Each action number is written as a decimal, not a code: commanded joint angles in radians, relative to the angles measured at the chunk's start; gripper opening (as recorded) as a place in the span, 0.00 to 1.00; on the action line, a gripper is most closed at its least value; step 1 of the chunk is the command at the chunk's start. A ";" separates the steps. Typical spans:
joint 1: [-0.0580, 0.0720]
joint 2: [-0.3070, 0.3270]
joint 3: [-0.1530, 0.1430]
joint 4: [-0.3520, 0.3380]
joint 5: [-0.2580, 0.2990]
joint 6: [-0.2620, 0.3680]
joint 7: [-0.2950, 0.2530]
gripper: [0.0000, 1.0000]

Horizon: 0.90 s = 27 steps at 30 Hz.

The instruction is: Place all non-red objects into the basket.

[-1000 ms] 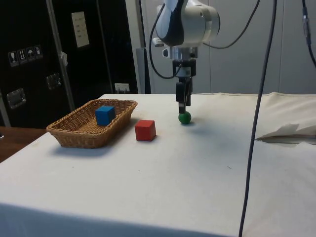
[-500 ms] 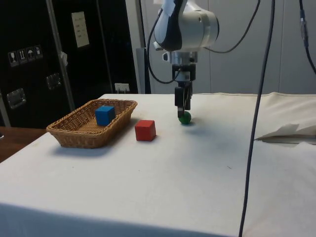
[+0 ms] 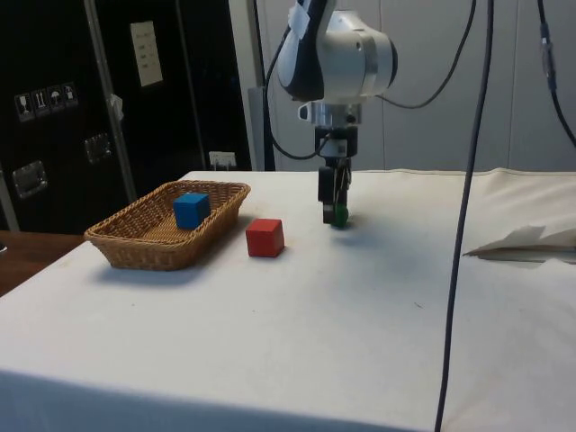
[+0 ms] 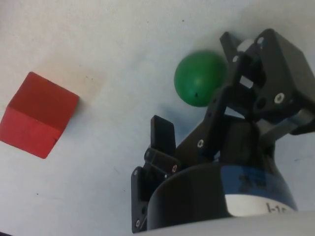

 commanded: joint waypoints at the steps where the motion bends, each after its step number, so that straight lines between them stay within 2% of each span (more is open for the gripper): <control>1: -0.011 -0.001 0.015 0.005 0.028 0.006 -0.020 1.00; 2: -0.011 0.000 0.016 0.005 0.032 0.006 -0.022 0.97; 3: -0.012 0.003 0.017 0.006 0.039 0.005 -0.027 0.81; 7: -0.011 0.008 0.017 0.008 0.056 0.004 -0.039 0.35; 8: 0.000 0.010 0.003 0.002 0.035 -0.001 -0.021 0.25; 9: -0.011 0.009 0.017 0.009 0.060 0.004 -0.041 0.25; 11: -0.010 0.012 0.017 0.011 0.065 0.003 -0.045 0.00; 17: -0.011 0.013 0.017 0.011 0.067 0.002 -0.046 0.00; 18: 0.000 0.016 0.004 0.008 0.044 -0.003 -0.028 0.00; 19: -0.007 0.007 0.011 0.009 0.059 -0.001 -0.040 0.00; 20: -0.007 0.007 0.011 0.009 0.059 -0.001 -0.040 0.00; 21: 0.001 -0.005 -0.002 0.003 0.044 -0.008 -0.027 0.00; 25: 0.009 -0.034 -0.021 -0.008 0.026 -0.018 -0.013 0.00; 26: 0.000 -0.023 -0.009 0.001 0.042 -0.015 -0.026 0.00; 27: 0.011 -0.050 -0.028 -0.014 0.018 -0.022 -0.007 0.00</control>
